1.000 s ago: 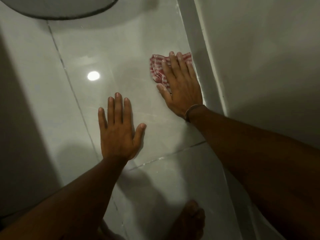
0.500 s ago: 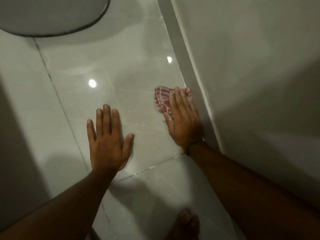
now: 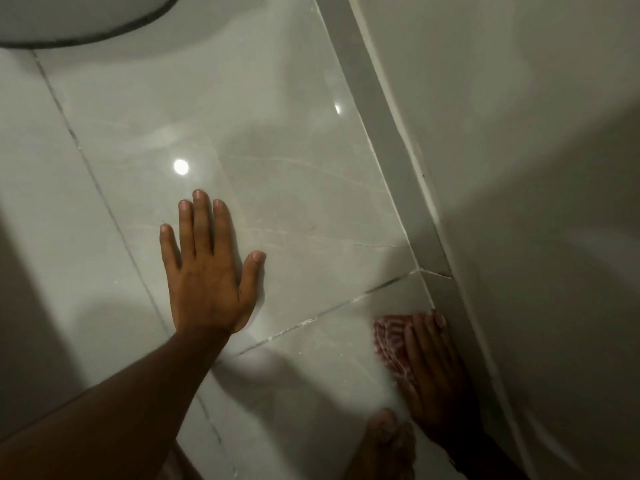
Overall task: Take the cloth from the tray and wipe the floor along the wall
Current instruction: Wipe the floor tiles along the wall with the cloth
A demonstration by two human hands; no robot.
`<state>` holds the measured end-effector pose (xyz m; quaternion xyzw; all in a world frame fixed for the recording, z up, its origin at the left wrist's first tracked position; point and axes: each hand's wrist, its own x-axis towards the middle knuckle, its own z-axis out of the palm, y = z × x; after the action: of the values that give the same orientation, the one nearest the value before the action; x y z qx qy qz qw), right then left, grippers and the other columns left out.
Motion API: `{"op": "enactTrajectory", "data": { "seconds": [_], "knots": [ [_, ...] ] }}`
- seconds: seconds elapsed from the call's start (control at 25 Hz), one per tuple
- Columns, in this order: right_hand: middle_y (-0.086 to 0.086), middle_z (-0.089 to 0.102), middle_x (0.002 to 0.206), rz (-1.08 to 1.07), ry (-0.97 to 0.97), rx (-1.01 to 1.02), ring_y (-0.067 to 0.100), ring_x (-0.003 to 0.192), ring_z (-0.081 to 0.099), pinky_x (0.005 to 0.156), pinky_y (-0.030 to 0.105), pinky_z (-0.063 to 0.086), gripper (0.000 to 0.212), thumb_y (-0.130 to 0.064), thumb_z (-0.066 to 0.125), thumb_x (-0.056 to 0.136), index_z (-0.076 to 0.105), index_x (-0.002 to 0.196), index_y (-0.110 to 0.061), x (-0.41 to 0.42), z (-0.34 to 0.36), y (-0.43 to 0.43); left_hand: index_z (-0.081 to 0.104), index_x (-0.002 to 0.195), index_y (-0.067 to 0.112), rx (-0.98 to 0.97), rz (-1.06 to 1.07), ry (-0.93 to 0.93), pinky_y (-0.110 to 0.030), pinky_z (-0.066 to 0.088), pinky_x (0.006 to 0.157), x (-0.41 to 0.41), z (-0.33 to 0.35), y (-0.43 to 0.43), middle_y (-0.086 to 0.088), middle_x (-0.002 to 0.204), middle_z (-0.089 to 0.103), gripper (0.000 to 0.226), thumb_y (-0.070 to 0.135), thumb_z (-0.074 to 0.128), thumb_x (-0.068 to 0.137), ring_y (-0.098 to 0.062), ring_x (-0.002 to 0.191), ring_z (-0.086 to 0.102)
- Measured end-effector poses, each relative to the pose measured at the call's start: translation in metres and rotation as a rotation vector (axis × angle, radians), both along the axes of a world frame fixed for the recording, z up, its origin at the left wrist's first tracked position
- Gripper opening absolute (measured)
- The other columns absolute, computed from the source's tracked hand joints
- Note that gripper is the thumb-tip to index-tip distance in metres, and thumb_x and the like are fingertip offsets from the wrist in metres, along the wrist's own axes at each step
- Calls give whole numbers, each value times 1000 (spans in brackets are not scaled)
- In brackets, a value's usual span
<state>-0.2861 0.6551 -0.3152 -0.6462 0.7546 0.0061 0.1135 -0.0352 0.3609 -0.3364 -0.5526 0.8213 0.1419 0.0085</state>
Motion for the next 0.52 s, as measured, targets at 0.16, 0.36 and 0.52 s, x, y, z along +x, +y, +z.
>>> {"op": "enactTrajectory", "data": {
  "seconds": [0.16,0.36,0.52],
  "knots": [
    [31,44,158,-93,22,-37,44,156,31,124,62,32,62,-35,38,105,47,148,8,16,-2,4,9,171,7,11,-1,21,-62,3,134,-1,3,1,-19,182,1,87,58,32,105,-35,169,-4],
    [23,41,164,-110,-51,-112,44,155,35,124,60,35,61,-29,53,101,44,154,1,3,-3,-126,12,171,6,9,-3,-1,-64,7,133,0,3,2,-20,182,3,87,56,34,104,-36,169,-1],
    [21,40,166,-49,-120,-191,37,158,32,130,54,28,64,-34,50,105,38,157,0,-13,-6,-281,18,170,5,6,1,5,-65,8,133,-1,4,0,-20,181,7,86,58,30,104,-38,169,3]
  ]
}}
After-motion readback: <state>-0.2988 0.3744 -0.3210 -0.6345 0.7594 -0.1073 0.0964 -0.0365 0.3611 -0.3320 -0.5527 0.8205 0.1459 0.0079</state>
